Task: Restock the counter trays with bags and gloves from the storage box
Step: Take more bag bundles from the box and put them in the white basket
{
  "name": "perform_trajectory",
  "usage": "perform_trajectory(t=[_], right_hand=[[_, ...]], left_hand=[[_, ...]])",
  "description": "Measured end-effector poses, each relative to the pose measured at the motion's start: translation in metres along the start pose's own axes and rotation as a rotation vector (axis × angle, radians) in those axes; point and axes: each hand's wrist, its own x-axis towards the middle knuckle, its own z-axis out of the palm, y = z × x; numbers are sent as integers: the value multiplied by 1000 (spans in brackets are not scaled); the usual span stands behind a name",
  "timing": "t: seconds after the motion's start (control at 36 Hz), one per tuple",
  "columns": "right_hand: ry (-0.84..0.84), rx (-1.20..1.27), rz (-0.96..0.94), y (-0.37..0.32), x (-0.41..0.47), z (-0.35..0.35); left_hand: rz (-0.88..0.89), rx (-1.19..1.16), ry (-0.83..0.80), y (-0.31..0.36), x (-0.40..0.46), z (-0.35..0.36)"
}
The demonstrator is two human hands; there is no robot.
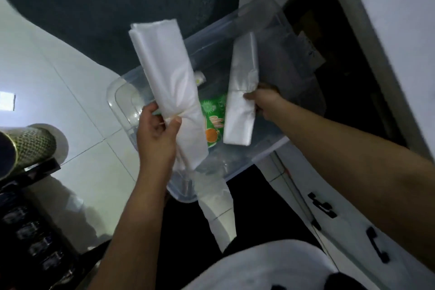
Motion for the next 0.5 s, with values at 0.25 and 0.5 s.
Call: perform_trajectory(t=[0.25,0.5], right_hand=[[19,275,-196,-3,-172,-1],[138,558,-264,52,-325,-58]], left_hand=[[-136,-259,-386,63,-5,-76],[-164,-229,-663,104,-50,-57]])
